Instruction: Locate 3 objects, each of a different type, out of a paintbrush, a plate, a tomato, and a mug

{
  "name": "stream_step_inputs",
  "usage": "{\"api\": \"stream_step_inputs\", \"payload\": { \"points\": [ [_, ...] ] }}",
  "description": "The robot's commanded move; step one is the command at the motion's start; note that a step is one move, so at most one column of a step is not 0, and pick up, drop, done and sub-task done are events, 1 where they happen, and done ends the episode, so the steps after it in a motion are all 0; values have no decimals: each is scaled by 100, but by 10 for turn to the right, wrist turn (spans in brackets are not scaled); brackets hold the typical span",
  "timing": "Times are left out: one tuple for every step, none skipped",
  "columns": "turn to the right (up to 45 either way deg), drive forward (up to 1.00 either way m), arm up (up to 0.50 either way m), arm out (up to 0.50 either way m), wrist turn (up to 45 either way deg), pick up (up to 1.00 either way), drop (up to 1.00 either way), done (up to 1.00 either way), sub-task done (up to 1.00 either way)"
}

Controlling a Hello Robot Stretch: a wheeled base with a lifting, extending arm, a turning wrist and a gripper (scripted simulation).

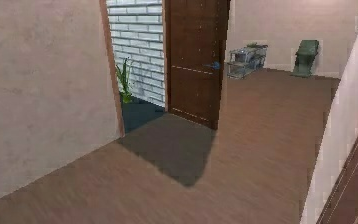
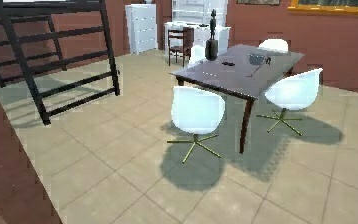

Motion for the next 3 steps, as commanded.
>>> {"api": "stream_step_inputs", "payload": {
  "points": [
    [0,45,0,0,0,0,0,0,0],
    [240,0,0,0,0,0,0,0,0],
    [0,100,0,0,0,0,0,0,0]
  ]
}}
